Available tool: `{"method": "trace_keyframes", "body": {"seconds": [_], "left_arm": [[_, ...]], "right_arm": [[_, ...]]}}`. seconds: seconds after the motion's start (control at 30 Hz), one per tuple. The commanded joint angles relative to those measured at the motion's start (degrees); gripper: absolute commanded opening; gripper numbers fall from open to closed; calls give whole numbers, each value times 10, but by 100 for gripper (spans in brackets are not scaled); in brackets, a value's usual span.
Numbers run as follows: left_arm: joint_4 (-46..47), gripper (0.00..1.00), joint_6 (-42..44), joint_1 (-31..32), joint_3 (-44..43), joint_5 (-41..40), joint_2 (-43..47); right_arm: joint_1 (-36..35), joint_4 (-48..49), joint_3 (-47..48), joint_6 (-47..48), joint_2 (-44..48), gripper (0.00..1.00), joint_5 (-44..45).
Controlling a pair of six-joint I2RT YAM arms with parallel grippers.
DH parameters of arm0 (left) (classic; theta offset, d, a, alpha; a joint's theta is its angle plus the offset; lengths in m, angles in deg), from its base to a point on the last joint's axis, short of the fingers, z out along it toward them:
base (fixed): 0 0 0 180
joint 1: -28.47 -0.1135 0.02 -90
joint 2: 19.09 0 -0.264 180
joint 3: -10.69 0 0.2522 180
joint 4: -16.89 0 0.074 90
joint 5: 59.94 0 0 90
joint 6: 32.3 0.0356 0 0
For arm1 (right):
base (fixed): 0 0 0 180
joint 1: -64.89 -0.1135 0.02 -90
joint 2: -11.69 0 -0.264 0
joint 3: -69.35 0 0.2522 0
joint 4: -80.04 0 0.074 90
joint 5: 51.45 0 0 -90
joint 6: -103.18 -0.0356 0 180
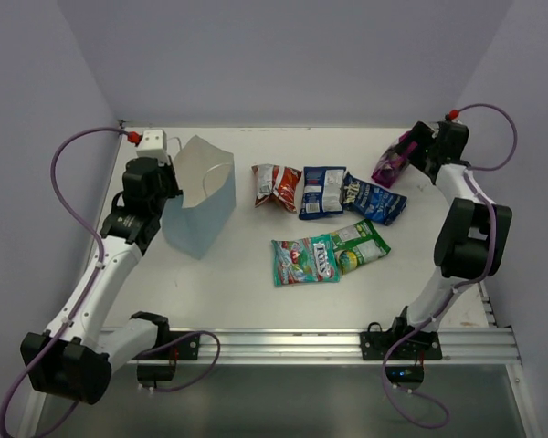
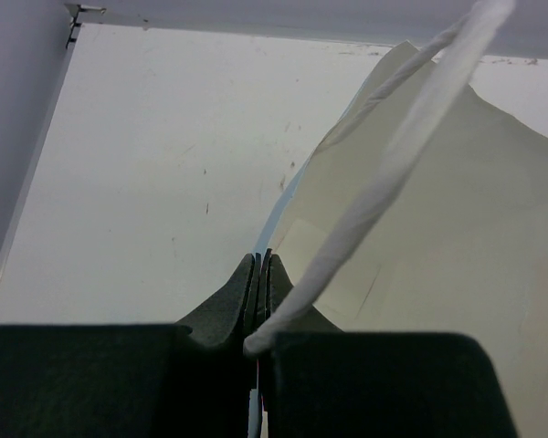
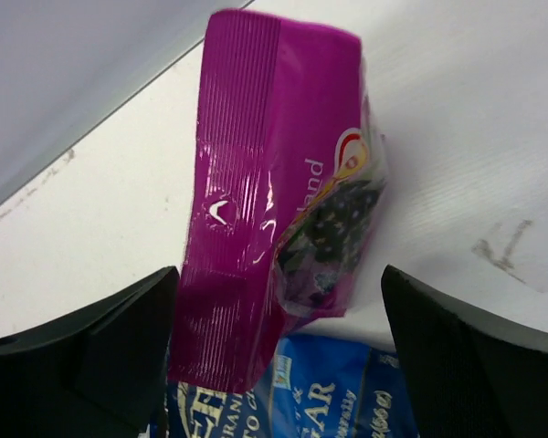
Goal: Take the snacks out of the paper bag
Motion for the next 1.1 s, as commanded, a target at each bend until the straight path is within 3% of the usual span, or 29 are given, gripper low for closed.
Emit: {"method": "trace_keyframes", "body": {"seconds": [0.0, 0.23, 0.3, 0.53, 0.63, 0.73, 0.87, 1.07], "left_arm": [[46, 0, -20, -10, -19, 4, -21], [53, 2, -36, -16, -53, -7, -70], [51, 12, -38, -17, -60, -6, -70], [8, 69, -19, -17, -111, -28, -43], [-14, 87, -6, -17, -141, -40, -23], [-54, 98, 8, -17, -171, -36, -2], [-99, 100, 26, -17, -216, -19, 47], [-154, 100, 66, -12, -262, 0, 134]], "right_arm": [[4, -65, 39, 20, 85, 96, 81], [3, -170, 18, 63, 249, 99, 150], [4, -176, 0, 63, 322, 99, 142], [3, -218, -21, 101, 520, 99, 59], [4, -243, 1, 99, 580, 99, 62], [4, -250, 11, 72, 627, 99, 50], [2, -266, 38, 87, 684, 99, 22], [-49, -280, 58, 104, 730, 99, 52]]}}
